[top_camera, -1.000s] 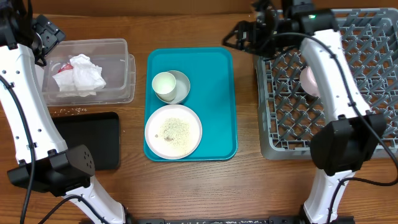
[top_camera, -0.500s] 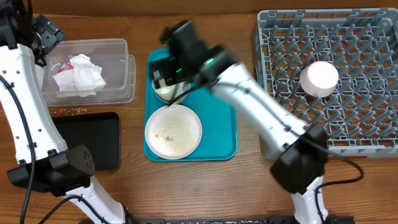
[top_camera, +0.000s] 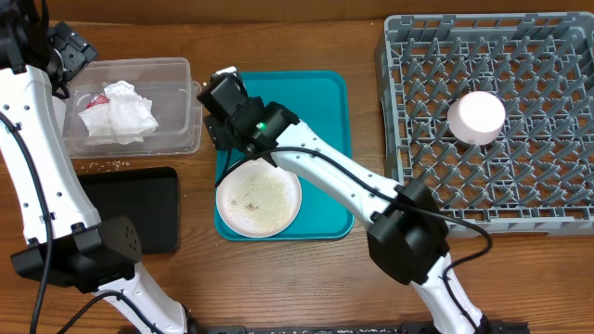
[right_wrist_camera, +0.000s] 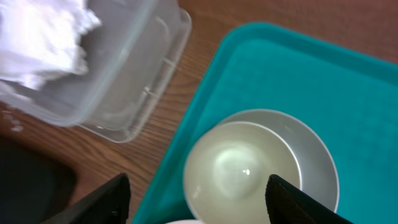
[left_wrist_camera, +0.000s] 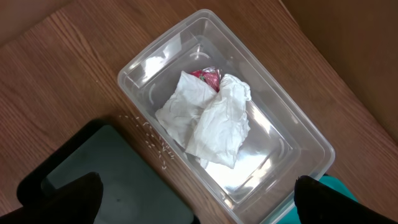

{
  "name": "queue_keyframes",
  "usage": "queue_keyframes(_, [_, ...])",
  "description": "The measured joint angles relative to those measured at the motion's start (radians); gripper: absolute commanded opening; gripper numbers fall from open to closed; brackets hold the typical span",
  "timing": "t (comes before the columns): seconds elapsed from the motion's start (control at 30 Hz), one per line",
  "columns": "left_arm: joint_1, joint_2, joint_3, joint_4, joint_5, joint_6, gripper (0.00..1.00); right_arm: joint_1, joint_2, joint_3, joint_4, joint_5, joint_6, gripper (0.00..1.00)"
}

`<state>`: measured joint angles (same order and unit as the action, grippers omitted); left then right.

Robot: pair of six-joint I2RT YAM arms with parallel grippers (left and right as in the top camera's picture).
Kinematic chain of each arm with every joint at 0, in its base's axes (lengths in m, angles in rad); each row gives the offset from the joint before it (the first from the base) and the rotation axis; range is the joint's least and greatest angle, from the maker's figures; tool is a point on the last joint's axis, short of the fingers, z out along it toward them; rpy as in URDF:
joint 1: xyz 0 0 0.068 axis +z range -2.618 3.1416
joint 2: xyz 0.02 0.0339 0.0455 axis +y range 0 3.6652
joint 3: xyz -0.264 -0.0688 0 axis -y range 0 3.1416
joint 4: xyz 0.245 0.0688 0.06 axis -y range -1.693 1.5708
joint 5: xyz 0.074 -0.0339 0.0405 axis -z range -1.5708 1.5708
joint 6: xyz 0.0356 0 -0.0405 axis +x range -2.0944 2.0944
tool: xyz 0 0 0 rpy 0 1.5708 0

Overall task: Sort waste into correct bins and load items into the dishwasher
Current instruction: 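Move the right gripper left over the white cup on the saucer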

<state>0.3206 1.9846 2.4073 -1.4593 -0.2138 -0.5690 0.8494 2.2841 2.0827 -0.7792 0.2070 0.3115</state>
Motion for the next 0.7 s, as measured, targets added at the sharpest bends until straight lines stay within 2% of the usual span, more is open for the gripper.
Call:
queue_keyframes(0.53, [0.0, 0.0, 0.0, 0.0, 0.0, 0.0, 1.0, 0.009, 0.049, -0.007, -0.007, 0.009, -0.039, 0.64])
queue_keyframes(0.7, [0.0, 0.0, 0.0, 0.0, 0.0, 0.0, 1.0, 0.011, 0.053, -0.007, -0.006, 0.007, -0.048, 0.55])
